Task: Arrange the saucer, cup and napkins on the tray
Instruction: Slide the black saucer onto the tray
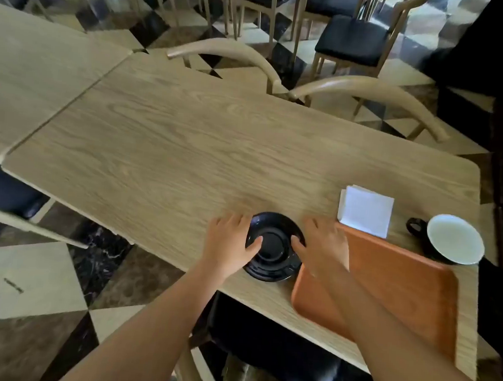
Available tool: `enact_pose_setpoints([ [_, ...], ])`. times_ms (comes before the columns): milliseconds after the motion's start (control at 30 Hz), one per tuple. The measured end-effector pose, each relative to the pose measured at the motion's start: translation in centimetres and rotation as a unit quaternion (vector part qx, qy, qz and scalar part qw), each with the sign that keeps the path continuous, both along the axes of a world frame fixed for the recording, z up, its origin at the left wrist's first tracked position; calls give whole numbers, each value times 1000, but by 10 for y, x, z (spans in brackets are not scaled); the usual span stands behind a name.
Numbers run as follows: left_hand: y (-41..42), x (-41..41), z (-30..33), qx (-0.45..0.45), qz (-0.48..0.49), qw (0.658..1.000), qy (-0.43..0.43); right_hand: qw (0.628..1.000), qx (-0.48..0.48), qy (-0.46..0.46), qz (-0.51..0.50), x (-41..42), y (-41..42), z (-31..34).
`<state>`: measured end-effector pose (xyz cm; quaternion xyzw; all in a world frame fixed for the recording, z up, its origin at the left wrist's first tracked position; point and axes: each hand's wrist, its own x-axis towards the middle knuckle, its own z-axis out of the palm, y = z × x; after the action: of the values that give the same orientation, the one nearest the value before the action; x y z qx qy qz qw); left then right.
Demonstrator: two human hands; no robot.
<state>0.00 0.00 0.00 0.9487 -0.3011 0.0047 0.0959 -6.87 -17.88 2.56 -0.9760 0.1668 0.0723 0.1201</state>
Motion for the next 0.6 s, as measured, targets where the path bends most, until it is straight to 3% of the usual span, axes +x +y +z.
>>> enact_pose_setpoints([
  [267, 11, -14, -40, 64, 48, 992, 97, 995, 45, 84, -42, 2, 3, -26],
  [367, 7, -17, -46, -24, 86, 983, 162, 990, 96, 65, -76, 2, 4, -31],
  [500, -3, -22, -45, -159, 158, 939, 262, 981, 161, 24, -105, -1, 1, -37],
  [600, -8, -19, -35, -243, 155, 914, 285, 965, 220, -24, -144, -7, -8, -30],
])
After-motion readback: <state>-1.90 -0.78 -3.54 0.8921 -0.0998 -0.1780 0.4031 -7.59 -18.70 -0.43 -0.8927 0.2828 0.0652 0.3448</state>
